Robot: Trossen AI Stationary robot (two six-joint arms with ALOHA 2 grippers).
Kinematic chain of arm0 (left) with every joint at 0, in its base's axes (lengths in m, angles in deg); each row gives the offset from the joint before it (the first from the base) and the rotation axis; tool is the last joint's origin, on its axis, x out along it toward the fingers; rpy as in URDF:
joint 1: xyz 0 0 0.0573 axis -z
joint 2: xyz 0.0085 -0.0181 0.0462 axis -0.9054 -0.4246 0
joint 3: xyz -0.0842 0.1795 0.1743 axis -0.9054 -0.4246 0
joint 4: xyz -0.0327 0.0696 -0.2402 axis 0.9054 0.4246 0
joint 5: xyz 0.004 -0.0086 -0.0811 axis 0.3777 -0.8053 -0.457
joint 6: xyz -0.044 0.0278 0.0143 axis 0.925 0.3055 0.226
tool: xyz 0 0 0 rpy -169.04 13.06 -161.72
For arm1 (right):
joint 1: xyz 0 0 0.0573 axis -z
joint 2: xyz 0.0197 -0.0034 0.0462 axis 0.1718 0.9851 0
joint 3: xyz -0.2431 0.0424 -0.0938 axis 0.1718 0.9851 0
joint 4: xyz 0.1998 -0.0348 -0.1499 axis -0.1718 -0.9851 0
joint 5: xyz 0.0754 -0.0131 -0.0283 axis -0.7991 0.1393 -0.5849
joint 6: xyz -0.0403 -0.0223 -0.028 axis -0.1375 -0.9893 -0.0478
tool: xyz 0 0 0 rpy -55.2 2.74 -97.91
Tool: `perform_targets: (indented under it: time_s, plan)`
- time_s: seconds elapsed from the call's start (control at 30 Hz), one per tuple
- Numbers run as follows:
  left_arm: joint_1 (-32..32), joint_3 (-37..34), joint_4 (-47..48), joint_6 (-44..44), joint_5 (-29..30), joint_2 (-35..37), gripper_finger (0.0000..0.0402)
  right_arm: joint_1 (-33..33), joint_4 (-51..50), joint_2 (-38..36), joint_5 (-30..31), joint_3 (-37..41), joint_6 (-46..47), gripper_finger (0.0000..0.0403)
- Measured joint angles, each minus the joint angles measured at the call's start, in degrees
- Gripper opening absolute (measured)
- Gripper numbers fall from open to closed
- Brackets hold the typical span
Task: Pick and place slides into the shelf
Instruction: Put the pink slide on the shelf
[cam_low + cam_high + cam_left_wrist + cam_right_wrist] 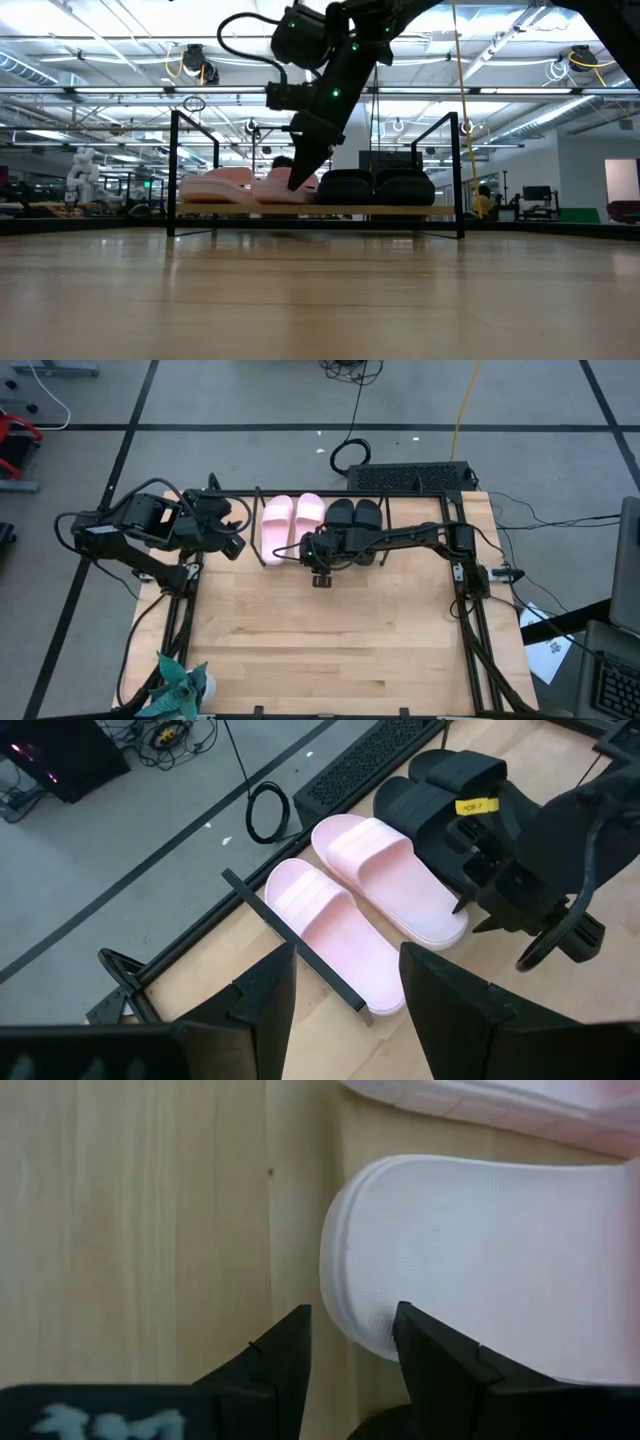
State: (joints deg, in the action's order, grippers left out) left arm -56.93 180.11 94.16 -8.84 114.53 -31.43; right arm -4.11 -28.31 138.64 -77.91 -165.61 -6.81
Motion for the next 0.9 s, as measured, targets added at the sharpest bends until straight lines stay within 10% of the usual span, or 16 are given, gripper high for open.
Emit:
perform_targets:
  time_s: [0.9]
  plan:
    - [0.0, 0.0, -0.2, 0.0, 2.0, 0.0, 0.0182, 1.0, 0.5, 0.0, -1.6, 0.8, 1.1, 0.0137]
